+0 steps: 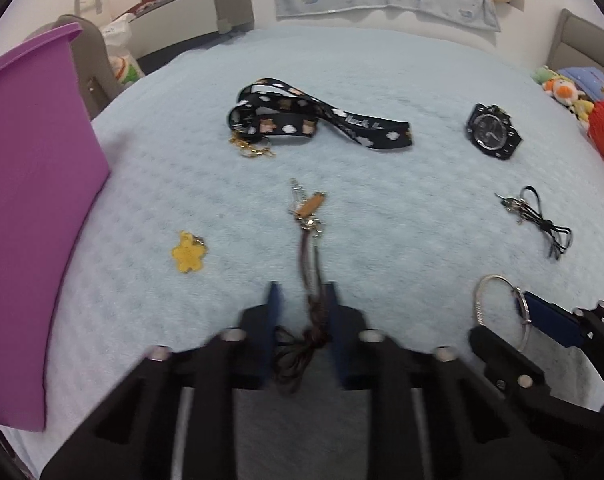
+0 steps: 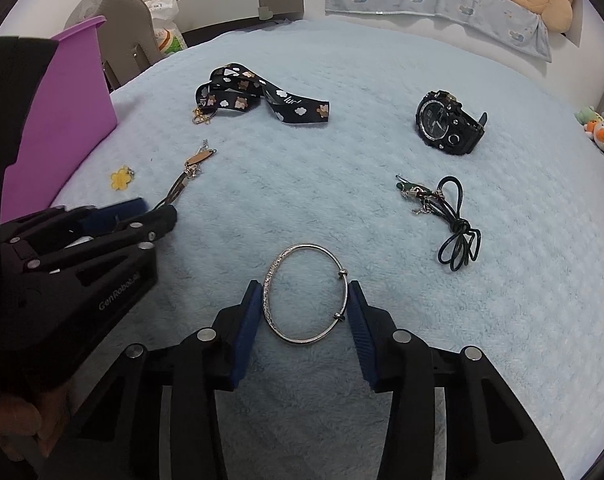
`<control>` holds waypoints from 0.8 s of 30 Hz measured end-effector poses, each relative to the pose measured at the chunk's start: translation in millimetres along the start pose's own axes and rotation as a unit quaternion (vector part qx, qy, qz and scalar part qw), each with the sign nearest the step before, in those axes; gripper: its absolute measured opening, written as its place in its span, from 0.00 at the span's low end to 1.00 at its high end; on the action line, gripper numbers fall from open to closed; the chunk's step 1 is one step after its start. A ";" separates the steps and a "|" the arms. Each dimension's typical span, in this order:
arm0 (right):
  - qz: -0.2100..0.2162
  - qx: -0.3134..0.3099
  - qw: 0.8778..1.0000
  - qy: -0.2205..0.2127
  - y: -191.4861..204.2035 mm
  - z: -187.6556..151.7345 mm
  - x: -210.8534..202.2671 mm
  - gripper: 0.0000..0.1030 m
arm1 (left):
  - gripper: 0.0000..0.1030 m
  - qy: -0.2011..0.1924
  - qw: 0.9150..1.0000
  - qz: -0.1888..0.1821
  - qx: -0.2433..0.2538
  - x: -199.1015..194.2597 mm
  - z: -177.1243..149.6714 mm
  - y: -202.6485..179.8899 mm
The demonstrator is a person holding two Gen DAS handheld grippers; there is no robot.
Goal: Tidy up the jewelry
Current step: 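Grasp the brown leather cord keychain with the left tool while the right tool grasps the silver bangle, then carry the cord keychain and silver bangle into the pink tub and release both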
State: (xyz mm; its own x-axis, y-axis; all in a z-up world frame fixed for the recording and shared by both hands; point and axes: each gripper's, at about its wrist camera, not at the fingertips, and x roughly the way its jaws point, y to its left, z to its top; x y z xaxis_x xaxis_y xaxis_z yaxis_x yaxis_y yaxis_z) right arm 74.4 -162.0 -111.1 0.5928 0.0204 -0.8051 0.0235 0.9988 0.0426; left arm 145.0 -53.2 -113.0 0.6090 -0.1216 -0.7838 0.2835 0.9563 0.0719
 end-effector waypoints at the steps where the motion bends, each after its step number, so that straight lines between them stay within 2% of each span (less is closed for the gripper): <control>1: 0.001 0.001 1.000 0.000 -0.2 0.0 -0.3 0.41 | 0.12 0.000 1.000 0.002 0.000 -0.7 0.4 -0.4; 15: 0.029 0.028 0.999 -0.011 -6.5 -1.9 -35.5 0.40 | 0.10 -0.017 0.998 -0.046 -0.038 -53.5 -2.2 8.9; 24: 0.038 0.023 0.998 -0.046 11.0 10.1 -84.2 0.40 | 0.10 -0.060 0.995 -0.039 -0.065 -110.3 2.9 37.0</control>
State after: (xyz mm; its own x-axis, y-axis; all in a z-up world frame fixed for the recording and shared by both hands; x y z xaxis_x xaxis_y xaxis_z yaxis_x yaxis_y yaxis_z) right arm 32.9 -153.2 -36.9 0.6661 0.0900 -0.7404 0.0113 0.9914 0.1307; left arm 90.4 -5.3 -22.1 0.6756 -0.2202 -0.7036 0.2393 0.9682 -0.0731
